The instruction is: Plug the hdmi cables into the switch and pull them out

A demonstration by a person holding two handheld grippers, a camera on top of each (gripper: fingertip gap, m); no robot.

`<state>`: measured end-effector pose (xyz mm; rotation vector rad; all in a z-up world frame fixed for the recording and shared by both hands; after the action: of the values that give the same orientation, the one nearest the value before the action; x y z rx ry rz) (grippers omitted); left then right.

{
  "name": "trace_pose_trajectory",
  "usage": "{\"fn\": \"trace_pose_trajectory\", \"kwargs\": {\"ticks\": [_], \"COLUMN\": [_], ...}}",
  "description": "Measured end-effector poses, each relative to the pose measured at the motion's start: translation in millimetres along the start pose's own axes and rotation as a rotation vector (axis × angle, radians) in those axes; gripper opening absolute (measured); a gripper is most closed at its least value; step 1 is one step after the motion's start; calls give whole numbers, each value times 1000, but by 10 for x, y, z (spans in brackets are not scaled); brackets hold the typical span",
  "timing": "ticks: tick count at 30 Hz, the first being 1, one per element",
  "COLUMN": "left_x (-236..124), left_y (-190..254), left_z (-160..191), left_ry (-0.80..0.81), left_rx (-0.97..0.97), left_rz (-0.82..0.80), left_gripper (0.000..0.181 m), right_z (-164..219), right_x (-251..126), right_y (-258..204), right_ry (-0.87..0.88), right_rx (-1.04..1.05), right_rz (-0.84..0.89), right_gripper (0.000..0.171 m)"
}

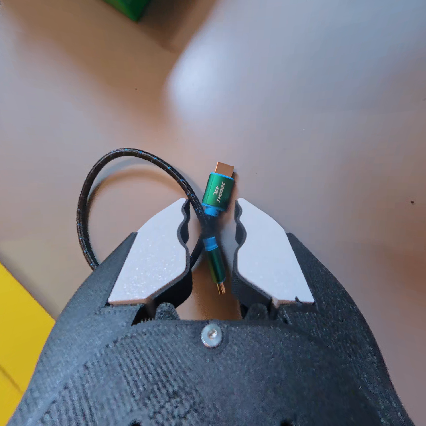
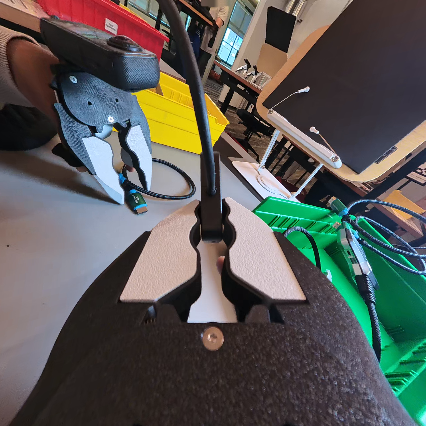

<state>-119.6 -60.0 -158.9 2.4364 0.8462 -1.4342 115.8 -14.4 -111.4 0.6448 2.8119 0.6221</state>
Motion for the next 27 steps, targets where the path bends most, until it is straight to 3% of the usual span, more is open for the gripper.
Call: {"fn": "trace_pose_trajectory", "kwargs": {"ticks": [1, 10, 16, 27], "left_x": [4, 83, 21, -378], "left_y": [-5, -184, -180, -329], "left_z": [1, 82, 79, 19], "left_ry": [13, 143, 117, 392], "left_rx": [-6, -53, -12, -151], "left_rz": [23, 198, 51, -40], "left_gripper": [40, 33, 22, 21], "right_z": [-2, 5, 4, 27], "right_x": [0, 22, 12, 12], "right_y": [1, -28, -18, -26], "right_ry": [2, -5, -3, 3], "right_rx": [2, -4, -8, -51], "right_rz": [-2, -22, -16, -18], "right_gripper": [14, 14, 14, 14]}}
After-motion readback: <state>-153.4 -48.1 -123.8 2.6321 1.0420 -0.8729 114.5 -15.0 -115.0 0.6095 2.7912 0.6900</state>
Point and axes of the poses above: each gripper's, where its closed fingertips meet, x out along the fingers, z out of its underside, y = z × x across the jaws, the point moved 10 cm from there along -x, back along the fingers, and after that the axes turned 6 degrees about z, right-handed, at the moved point
